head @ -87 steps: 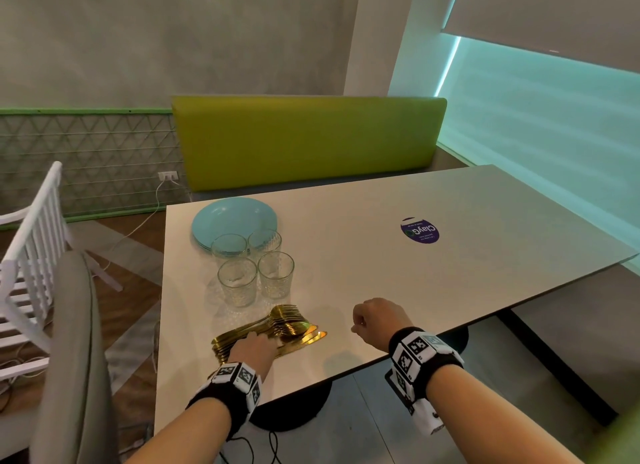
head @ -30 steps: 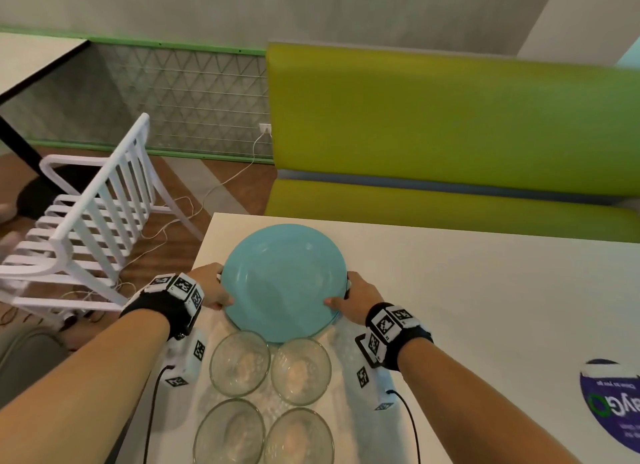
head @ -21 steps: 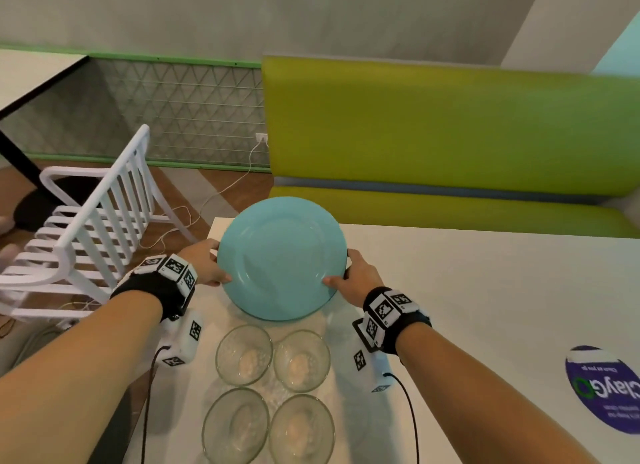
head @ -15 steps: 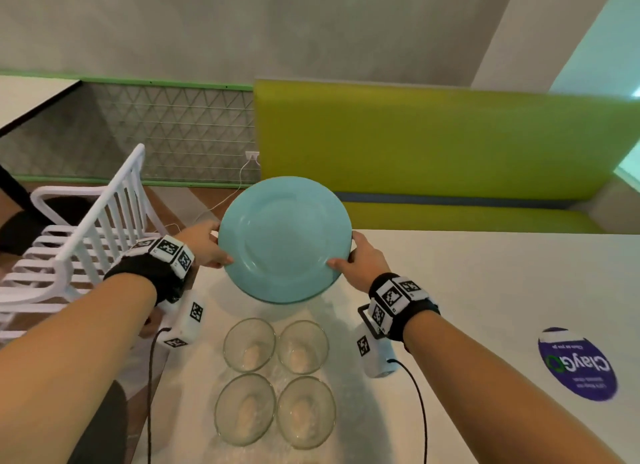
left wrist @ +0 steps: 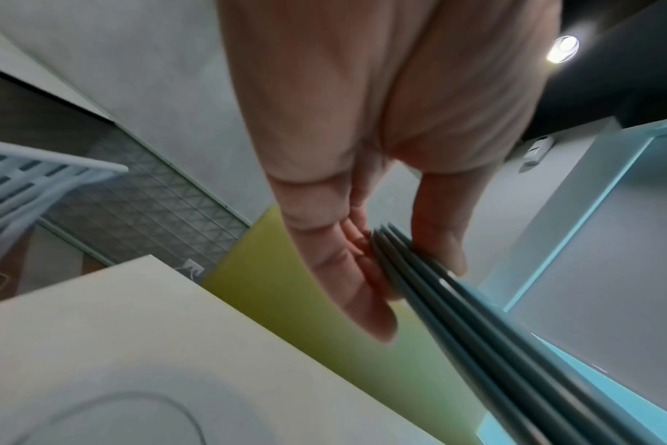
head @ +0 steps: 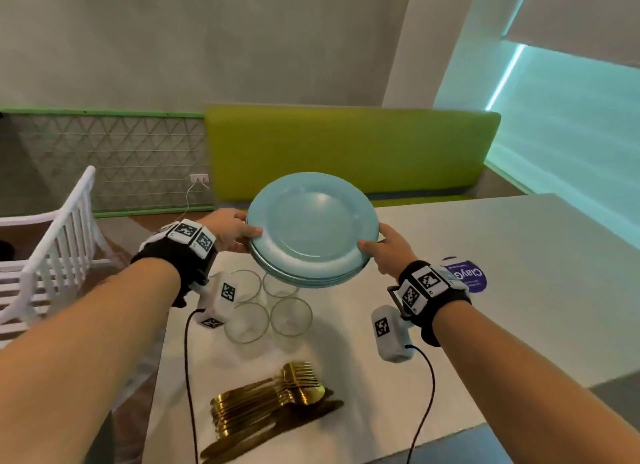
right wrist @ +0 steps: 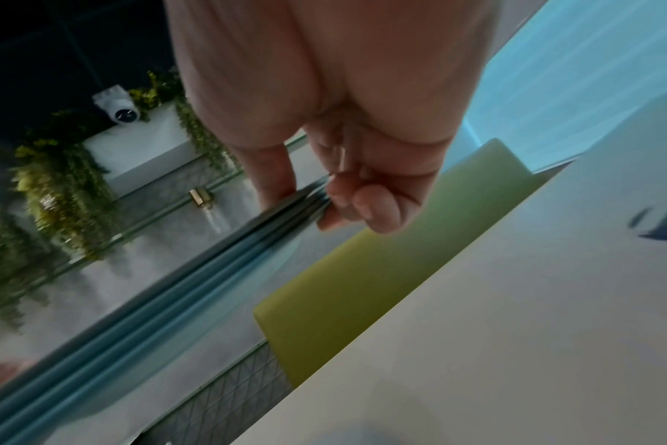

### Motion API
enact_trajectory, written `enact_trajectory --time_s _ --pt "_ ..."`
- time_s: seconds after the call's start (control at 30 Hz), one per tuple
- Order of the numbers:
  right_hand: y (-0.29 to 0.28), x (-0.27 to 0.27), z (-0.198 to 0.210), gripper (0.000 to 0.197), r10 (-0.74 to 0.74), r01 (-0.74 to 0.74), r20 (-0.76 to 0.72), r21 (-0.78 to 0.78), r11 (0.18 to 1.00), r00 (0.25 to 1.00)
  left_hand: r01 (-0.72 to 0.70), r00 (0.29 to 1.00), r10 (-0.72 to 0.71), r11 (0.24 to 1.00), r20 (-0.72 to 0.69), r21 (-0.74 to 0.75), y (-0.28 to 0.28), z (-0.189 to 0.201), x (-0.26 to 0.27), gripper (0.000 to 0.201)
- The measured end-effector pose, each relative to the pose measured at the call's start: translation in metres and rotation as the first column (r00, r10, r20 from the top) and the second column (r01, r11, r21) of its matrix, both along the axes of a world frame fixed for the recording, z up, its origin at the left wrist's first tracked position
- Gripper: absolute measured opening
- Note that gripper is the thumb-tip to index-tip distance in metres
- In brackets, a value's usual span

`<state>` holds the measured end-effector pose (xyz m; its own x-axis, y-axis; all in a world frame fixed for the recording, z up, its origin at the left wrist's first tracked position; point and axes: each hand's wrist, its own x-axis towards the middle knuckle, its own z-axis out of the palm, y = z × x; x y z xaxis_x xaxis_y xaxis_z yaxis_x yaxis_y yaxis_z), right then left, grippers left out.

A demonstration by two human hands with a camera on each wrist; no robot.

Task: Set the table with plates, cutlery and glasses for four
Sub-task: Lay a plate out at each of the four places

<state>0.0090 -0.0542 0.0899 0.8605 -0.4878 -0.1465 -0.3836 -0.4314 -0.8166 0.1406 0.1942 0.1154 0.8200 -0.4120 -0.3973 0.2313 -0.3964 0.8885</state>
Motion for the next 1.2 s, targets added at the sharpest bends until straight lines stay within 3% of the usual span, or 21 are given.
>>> enact_trajectory --time_s 0.1,0.37,0.6,0.83,0.97,1.1,1.2 --pt "-0.009 -0.037 0.004 0.048 -0.100 0.099 0.015 0.067 0.993 0.995 0.008 0.999 -0.011 0.998 -0.039 -0.056 -0.019 -0.003 -0.028 0.013" --pt "-0.040 -0.101 -0.006 0.039 -0.311 0.302 0.019 0.191 0.934 0.950 -0.132 0.977 0.093 0.970 -0.191 -0.205 -0.074 -0.033 -0.083 0.047" --pt "-0.063 -0.130 -0.021 0.033 -0.385 0.366 0.015 0.277 0.888 0.923 -0.300 0.910 0.158 0.889 -0.384 -0.345 -0.118 -0.058 -0.119 0.047" --pt "-0.081 -0.143 -0.033 0.032 -0.439 0.412 -0.009 0.363 0.836 0.899 -0.243 0.953 0.182 0.936 -0.240 -0.255 -0.146 -0.061 -0.114 0.051" --pt "-0.094 -0.142 -0.029 0.032 -0.494 0.444 0.000 0.441 0.780 0.869 -0.322 0.942 0.299 0.933 -0.154 -0.160 -0.161 -0.129 -0.067 0.081" --pt "-0.108 -0.148 -0.023 0.034 -0.593 0.498 0.013 0.528 0.688 0.805 -0.421 0.907 0.414 0.894 -0.078 -0.151 -0.154 -0.106 -0.078 0.064" --pt "-0.120 -0.159 -0.026 0.037 -0.589 0.529 -0.034 0.486 0.696 0.807 -0.482 0.876 0.477 0.863 -0.068 -0.149 -0.145 -0.084 -0.087 0.053"
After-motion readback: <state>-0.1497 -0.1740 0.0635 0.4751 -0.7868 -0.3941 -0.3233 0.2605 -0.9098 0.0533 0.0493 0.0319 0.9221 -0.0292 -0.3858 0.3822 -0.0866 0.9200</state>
